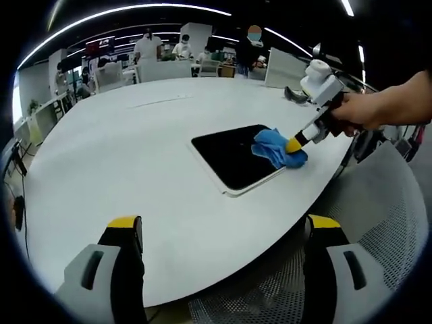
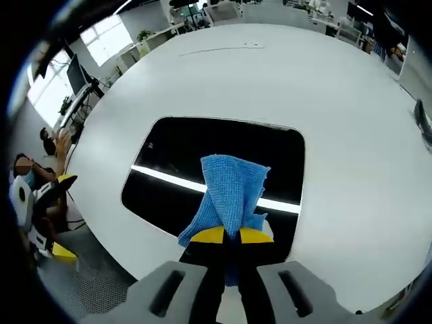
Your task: Wipe the mirror surface with the cleaning cloth until all visible marks leave the cleaned area.
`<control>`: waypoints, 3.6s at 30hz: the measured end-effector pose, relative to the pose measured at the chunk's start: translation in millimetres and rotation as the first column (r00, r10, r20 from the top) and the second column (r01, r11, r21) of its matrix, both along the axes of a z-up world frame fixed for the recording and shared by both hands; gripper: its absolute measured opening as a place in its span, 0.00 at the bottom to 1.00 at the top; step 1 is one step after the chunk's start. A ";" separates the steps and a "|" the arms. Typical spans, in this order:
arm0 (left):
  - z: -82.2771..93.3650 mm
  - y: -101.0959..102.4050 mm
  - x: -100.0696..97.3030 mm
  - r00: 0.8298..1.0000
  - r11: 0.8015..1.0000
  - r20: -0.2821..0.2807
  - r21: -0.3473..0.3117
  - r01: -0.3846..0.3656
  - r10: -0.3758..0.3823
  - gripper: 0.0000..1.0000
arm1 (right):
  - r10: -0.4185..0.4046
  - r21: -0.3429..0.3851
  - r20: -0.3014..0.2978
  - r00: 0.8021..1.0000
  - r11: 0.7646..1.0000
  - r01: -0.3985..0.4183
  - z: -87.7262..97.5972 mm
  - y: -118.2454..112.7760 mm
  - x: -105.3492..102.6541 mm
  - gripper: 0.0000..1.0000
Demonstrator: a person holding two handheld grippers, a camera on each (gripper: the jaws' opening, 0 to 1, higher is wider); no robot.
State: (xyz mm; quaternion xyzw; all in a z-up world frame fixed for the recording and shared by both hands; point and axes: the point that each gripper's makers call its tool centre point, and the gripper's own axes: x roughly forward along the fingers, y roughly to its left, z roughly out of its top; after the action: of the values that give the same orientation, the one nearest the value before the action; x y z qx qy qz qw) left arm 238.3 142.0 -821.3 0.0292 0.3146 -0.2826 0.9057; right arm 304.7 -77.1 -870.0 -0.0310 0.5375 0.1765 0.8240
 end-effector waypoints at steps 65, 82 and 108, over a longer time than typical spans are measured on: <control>-1.0 6.2 9.0 1.000 1.000 -0.011 -0.015 -0.014 0.013 0.99 | -0.135 0.060 -0.061 0.989 0.989 0.139 0.9 -52.6 -10.1 0.00; -3.5 8.2 6.1 0.999 1.000 -0.033 -0.008 -0.014 0.014 0.99 | -0.080 0.011 -0.037 0.996 0.997 0.081 0.7 -51.2 40.1 0.00; 0.2 10.9 11.5 1.000 1.000 -0.008 -0.005 -0.030 0.030 0.99 | -0.063 -0.037 -0.015 0.998 0.997 0.062 1.2 -46.2 114.3 0.00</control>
State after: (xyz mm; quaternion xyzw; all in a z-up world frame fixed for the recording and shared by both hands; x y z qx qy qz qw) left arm 249.8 152.9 -821.1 0.0208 0.3179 -0.2697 0.9087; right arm 419.0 -123.3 -868.8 -0.0279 0.5481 0.1409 0.8240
